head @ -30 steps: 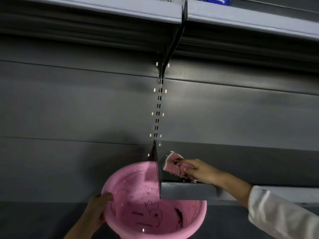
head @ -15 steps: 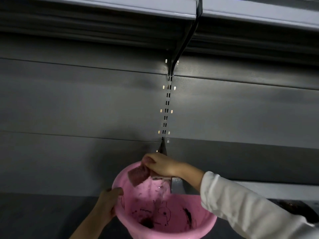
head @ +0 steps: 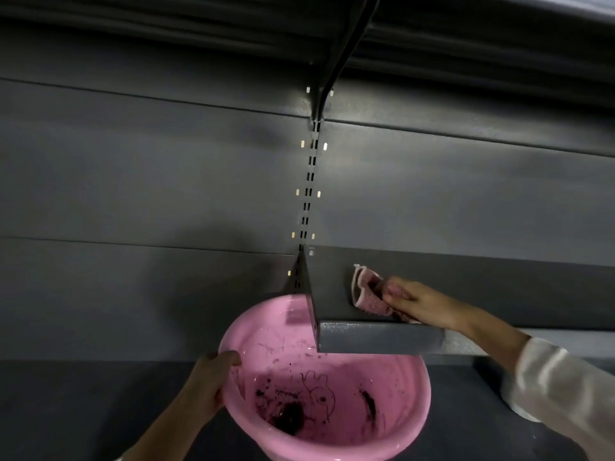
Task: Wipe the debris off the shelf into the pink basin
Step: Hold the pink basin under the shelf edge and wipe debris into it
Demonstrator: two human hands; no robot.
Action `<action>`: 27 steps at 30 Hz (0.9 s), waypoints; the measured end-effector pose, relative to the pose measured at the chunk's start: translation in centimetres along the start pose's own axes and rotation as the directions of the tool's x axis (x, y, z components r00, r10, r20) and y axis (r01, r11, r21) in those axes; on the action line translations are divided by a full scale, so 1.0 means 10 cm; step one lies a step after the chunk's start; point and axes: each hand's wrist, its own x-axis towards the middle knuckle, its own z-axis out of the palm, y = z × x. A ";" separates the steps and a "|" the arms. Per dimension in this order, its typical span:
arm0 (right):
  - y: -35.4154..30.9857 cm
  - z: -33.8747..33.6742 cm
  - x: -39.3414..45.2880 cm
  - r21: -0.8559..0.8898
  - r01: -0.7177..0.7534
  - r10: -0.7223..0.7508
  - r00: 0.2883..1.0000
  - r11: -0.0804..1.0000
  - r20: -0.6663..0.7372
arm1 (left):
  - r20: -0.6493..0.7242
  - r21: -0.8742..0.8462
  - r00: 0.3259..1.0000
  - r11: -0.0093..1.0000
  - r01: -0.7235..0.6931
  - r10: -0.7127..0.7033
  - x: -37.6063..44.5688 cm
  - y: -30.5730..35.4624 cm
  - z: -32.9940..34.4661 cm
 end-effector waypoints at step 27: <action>0.29 -0.21 0.04 0.097 -0.108 0.120 0.985 0.989 -0.124 | 0.046 -0.015 0.999 1.000 -0.005 0.006 0.20 -0.05 -0.13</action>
